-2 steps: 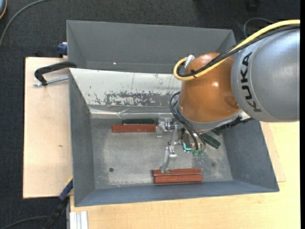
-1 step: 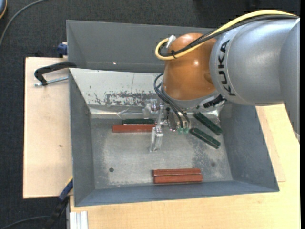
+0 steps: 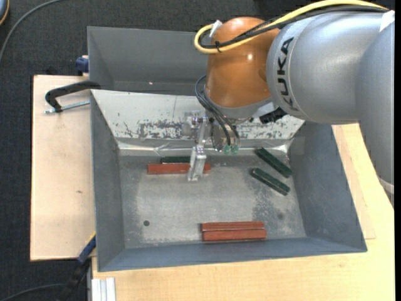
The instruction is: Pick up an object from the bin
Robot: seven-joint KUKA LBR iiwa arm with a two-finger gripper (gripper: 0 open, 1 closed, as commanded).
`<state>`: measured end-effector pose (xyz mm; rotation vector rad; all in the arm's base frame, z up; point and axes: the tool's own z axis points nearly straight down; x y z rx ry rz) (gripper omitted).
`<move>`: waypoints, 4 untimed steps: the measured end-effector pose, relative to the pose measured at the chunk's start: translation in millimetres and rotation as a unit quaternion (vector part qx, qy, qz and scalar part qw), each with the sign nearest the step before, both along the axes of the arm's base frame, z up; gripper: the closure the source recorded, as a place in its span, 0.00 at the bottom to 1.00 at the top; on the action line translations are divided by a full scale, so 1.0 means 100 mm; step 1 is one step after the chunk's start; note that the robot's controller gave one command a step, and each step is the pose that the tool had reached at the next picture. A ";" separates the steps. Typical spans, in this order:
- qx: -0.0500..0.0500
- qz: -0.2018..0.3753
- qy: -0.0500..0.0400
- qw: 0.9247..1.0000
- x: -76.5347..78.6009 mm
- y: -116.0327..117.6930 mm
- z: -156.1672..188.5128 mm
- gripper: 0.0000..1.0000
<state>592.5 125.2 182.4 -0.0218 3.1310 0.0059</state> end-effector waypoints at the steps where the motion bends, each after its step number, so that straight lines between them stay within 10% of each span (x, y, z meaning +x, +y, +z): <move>1: -0.001 -0.028 0.008 1.000 0.01 0.13 -1.10 0.00; 2: 0.000 -0.028 0.004 1.000 0.03 0.13 -1.05 1.00; 4: 0.001 -0.030 -0.001 1.000 -0.01 0.28 0.78 1.00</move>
Offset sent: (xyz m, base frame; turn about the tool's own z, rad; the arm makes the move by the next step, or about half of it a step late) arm 0.0024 0.0113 -0.1061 0.0572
